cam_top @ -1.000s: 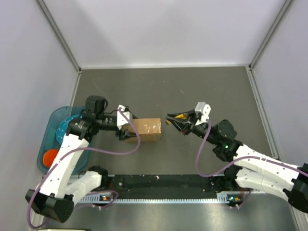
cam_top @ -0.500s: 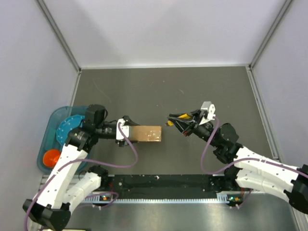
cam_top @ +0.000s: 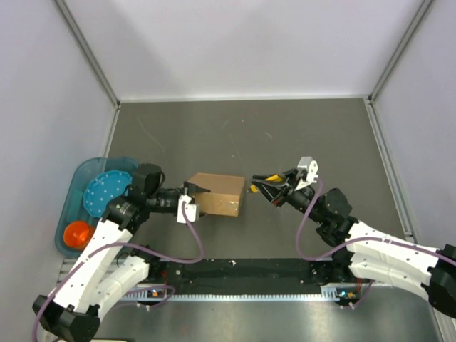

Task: Unpack the express box
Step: Adjust the express box at the center of the board.

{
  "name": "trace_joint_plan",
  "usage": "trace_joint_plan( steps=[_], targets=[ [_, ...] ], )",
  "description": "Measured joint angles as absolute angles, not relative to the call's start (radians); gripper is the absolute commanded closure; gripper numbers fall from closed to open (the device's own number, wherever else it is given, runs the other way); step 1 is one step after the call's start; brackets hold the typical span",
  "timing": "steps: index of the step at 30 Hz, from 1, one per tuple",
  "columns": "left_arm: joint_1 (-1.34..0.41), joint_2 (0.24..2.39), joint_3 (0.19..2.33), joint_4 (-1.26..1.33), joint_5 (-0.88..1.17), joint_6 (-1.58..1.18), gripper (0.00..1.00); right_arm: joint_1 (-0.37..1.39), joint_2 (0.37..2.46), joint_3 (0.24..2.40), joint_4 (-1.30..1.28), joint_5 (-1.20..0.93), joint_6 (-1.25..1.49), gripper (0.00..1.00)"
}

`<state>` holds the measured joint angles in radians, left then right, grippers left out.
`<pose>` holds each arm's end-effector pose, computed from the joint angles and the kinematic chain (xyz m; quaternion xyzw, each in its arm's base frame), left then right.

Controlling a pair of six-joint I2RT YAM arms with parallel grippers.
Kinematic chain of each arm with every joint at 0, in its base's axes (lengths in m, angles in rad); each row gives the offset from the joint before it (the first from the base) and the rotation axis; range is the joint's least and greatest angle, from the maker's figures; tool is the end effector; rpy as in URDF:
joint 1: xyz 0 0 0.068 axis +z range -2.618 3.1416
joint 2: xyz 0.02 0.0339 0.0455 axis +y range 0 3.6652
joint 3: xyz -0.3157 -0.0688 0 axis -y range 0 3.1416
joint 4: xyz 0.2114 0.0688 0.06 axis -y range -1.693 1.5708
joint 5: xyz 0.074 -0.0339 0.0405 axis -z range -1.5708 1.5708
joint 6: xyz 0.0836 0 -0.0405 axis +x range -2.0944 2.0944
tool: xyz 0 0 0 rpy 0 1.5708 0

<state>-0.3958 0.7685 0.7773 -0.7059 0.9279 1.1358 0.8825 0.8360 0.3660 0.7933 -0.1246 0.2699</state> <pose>0.0656 -0.0999 0.3151 0.6981 0.4529 -0.2412 0.4994 0.1018 0.1401 0.3554 -0.2240 0.5406 0.4719 0.6595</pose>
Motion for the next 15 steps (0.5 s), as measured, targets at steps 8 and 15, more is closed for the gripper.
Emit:
trace_joint_plan(
  steps=[8,15],
  targets=[
    [-0.397,0.751,0.700,-0.623,0.883,1.199,1.00,0.883,0.843,0.339,0.808,-0.088,0.246,1.00],
    [-0.401,0.724,0.634,-0.512,0.865,1.173,1.00,0.883,0.860,0.339,0.822,-0.080,0.236,1.00]
  ],
)
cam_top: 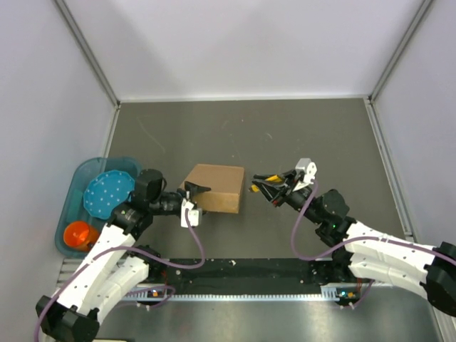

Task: Unpack the express box
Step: Adjust the express box at the center of the board.

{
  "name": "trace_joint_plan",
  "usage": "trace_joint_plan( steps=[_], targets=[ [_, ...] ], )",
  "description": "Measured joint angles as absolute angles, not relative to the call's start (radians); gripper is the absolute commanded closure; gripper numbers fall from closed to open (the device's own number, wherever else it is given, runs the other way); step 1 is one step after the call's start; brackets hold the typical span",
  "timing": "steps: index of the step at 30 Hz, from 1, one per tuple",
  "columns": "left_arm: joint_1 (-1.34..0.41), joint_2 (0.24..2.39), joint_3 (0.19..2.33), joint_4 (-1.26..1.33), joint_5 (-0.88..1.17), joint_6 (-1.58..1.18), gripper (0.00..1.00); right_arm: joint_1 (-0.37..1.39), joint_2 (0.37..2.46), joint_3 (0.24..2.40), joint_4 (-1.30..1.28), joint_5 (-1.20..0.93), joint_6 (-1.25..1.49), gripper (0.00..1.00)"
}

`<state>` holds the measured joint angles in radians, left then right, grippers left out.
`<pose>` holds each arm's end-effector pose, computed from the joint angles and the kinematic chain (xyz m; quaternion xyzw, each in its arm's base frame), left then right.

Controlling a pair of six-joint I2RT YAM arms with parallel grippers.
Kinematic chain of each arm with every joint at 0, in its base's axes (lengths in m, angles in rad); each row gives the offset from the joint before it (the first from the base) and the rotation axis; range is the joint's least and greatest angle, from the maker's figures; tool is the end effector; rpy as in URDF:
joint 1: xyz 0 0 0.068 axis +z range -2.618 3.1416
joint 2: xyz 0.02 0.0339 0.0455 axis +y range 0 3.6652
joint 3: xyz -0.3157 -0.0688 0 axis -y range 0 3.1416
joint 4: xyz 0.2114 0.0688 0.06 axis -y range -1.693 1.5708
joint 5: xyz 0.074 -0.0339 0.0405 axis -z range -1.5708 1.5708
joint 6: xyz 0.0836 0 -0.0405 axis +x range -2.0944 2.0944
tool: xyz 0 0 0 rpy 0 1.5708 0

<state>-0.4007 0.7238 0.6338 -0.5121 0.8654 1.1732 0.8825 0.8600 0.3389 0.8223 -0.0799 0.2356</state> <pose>0.0719 -0.0996 0.2907 0.7068 0.4289 -0.1845 0.5314 0.1076 0.1413 0.3462 -0.2188 0.5516 0.4468 0.6695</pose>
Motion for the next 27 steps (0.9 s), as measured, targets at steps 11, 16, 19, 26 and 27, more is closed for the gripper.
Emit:
trace_joint_plan(
  steps=[11,16,19,26,27],
  targets=[
    [-0.413,0.834,0.854,-0.727,0.884,1.163,1.00,0.882,0.880,0.379,0.788,-0.037,0.193,1.00],
    [-0.422,1.020,1.194,-1.034,0.960,1.126,1.00,0.875,0.968,0.481,0.775,0.000,0.162,1.00],
    [-0.422,1.101,1.378,-1.200,1.013,1.130,1.00,0.864,1.017,0.537,0.769,0.006,0.149,1.00],
    [-0.422,1.089,1.368,-1.297,1.090,1.154,1.00,0.847,1.071,0.588,0.773,0.006,0.156,1.00],
    [-0.422,1.077,1.327,-1.299,1.100,1.153,1.00,0.847,1.074,0.589,0.773,0.006,0.158,1.00]
  ],
)
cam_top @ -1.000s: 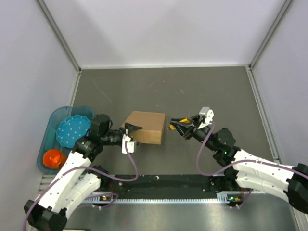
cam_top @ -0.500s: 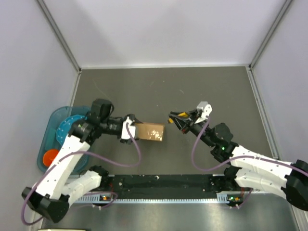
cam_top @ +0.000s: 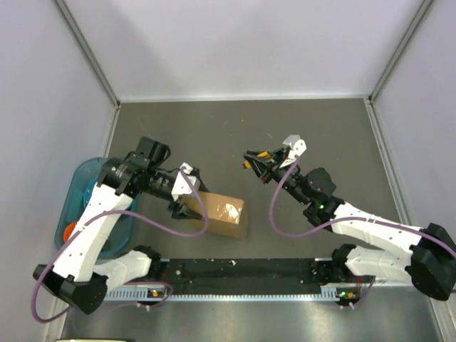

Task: Unpack the express box
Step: Adjust the express box at the center of the board.

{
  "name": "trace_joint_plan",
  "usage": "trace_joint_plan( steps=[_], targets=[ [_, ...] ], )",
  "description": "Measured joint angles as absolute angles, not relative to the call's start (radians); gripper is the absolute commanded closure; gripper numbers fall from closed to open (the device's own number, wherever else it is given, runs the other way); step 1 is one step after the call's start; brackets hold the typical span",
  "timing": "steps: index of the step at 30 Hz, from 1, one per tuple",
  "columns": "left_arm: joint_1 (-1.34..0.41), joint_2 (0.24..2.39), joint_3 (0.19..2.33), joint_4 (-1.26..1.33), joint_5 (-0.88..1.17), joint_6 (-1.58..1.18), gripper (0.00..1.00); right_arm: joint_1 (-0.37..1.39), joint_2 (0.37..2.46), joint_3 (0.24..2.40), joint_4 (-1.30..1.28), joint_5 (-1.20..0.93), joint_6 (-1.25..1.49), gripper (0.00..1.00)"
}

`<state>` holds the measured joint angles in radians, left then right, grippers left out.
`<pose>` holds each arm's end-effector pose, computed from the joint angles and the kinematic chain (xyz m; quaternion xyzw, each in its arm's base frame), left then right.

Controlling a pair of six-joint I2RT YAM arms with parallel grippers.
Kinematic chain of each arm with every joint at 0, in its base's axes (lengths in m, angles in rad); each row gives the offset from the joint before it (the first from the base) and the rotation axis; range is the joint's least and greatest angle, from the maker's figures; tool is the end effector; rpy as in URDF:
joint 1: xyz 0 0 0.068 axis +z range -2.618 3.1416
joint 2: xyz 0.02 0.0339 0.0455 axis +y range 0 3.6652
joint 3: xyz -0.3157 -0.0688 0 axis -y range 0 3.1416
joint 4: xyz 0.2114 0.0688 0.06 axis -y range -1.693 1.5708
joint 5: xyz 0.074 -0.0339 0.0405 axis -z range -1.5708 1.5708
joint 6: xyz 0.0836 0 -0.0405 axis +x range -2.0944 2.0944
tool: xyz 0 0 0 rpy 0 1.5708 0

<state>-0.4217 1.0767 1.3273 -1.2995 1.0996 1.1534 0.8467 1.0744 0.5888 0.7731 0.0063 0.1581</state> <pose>0.0754 -0.1154 0.4049 0.6789 0.4857 -0.3927 0.3860 0.1566 0.1762 0.3902 -0.1996 0.5642 0.3841 0.7030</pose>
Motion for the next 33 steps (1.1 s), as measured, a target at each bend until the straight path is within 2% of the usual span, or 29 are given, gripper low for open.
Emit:
trace_joint_plan(
  steps=[4,15,16,19,20,24,33],
  targets=[
    [-0.426,1.090,1.239,-1.347,1.107,1.171,1.00,0.847,1.076,0.589,0.769,0.006,0.167,1.00],
    [-0.426,1.205,1.260,-1.447,1.156,1.404,0.98,0.846,1.054,0.570,0.769,0.007,0.189,1.00],
    [-0.426,1.204,1.260,-1.453,1.155,1.417,0.70,0.847,1.052,0.564,0.768,0.008,0.192,1.00],
    [-0.430,1.193,1.260,-1.462,1.145,1.436,0.27,0.846,1.052,0.552,0.766,0.008,0.196,1.00],
    [-0.433,1.188,1.260,-1.463,1.140,1.440,0.08,0.846,1.052,0.549,0.765,0.008,0.196,1.00],
    [-0.447,1.179,1.261,-1.414,1.060,1.503,0.03,0.846,1.052,0.548,0.765,0.009,0.204,1.00],
    [-0.482,1.163,1.275,-1.375,0.998,1.522,0.01,0.846,1.049,0.534,0.773,0.012,0.209,1.00]
  ],
)
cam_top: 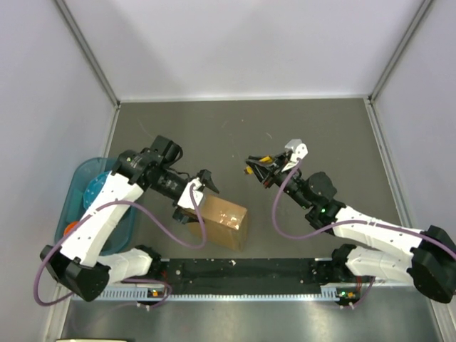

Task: Unpack the express box
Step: Adjust the express box at the center of the board.

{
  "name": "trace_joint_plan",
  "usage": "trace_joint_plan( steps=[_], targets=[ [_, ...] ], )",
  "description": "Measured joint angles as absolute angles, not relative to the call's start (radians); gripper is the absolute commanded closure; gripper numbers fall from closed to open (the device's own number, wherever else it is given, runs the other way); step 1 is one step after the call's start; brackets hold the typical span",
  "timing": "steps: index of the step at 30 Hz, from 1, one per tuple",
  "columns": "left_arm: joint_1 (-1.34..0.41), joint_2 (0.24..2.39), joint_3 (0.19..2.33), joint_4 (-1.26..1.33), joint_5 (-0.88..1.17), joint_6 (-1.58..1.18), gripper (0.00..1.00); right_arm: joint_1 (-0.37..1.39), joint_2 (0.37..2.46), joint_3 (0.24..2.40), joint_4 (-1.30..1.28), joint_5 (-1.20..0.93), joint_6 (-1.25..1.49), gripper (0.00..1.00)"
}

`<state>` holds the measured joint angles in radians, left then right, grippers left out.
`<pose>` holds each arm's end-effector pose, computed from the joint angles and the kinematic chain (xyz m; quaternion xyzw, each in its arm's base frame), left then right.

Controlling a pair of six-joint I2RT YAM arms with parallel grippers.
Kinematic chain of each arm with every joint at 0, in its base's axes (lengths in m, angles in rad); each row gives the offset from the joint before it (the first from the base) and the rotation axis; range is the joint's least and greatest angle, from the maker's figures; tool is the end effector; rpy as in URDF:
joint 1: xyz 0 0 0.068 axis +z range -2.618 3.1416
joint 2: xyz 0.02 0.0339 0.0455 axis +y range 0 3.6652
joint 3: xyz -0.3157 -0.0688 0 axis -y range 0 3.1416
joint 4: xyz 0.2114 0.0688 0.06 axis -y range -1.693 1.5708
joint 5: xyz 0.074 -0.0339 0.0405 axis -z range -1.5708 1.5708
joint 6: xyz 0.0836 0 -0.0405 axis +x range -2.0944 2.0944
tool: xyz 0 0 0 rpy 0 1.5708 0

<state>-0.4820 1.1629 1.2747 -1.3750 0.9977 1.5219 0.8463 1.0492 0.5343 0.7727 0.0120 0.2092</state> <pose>0.0864 -0.1245 0.3728 0.7706 0.4057 -0.3435 0.3516 0.1523 0.1705 0.3755 -0.1866 0.5811 0.3957 0.6862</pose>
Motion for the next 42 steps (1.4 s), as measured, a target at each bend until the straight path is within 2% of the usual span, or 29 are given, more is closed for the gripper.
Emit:
trace_joint_plan(
  steps=[7,14,31,34,37,38,39,42],
  targets=[
    [-0.543,1.162,1.380,-1.360,0.978,1.496,0.01,0.846,1.047,0.521,0.770,0.019,0.213,1.00],
    [-0.647,1.176,1.386,-1.357,0.978,1.437,0.01,0.846,1.009,0.515,0.754,0.040,0.212,1.00],
    [-0.733,1.403,1.497,-1.355,0.921,1.318,0.02,0.842,0.907,0.464,0.720,0.068,0.182,1.00],
    [-0.734,1.444,1.507,-1.354,0.909,1.319,0.20,0.837,0.883,0.464,0.717,0.072,0.182,1.00],
    [-0.734,1.467,1.507,-1.362,0.899,1.316,0.63,0.834,0.867,0.464,0.716,0.078,0.182,1.00],
    [-0.735,1.466,1.507,-1.368,0.898,1.318,0.89,0.834,0.862,0.463,0.716,0.078,0.182,1.00],
    [-0.738,1.465,1.507,-1.377,0.897,1.326,0.99,0.834,0.859,0.462,0.716,0.078,0.182,1.00],
    [-0.750,1.462,1.507,-1.381,0.892,1.340,1.00,0.834,0.845,0.452,0.712,0.083,0.182,1.00]
  ],
)
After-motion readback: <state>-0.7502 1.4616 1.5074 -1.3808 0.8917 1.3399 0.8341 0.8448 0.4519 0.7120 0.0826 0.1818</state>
